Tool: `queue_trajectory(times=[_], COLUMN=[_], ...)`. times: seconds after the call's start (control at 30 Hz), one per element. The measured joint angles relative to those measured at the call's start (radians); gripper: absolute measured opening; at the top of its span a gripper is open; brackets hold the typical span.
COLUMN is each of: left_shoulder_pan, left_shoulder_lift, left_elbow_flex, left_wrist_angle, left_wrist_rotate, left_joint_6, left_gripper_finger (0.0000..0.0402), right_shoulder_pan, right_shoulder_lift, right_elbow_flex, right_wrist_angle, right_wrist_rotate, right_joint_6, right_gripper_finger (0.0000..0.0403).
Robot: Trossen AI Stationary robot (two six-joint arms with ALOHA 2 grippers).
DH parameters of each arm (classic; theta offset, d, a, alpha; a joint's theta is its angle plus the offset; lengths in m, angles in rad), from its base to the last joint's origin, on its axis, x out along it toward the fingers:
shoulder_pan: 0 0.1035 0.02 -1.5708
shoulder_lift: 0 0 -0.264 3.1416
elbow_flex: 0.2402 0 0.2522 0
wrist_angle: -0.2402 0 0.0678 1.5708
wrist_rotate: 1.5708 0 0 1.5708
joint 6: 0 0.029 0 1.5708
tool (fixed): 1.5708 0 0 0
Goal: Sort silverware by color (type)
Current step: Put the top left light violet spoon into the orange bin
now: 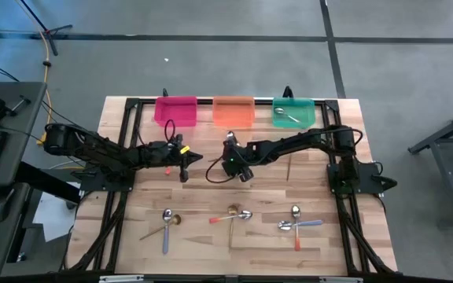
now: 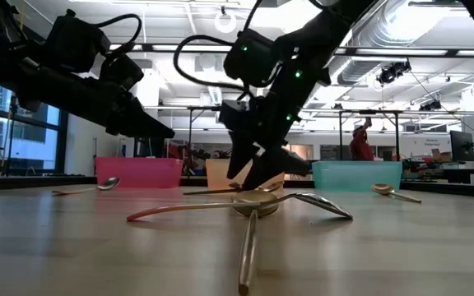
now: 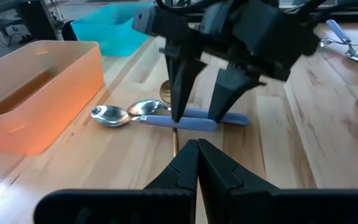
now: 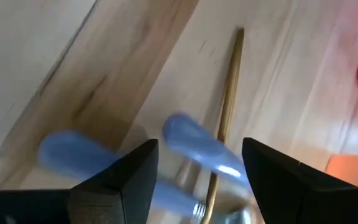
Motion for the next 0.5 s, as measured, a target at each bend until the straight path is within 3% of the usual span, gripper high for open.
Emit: queue_trajectory(times=[0.27, 0.5], left_shoulder_pan=[-0.020, -0.021], left_shoulder_lift=[0.000, 0.000], left_elbow_flex=[0.000, 0.000], left_wrist_angle=[0.006, 0.006], left_wrist_rotate=[-0.011, -0.012], left_joint_6=[0.000, 0.000], left_gripper_finger=[0.0000, 0.0000], right_shoulder_pan=[0.008, 0.008], right_shoulder_lift=[0.026, 0.027], right_elbow_flex=[0.000, 0.000], right_wrist_angle=[0.060, 0.066], right_wrist_rotate=[0.047, 0.048], right_joint_6=[0.003, 0.017], right_gripper_finger=[0.0187, 0.0102])
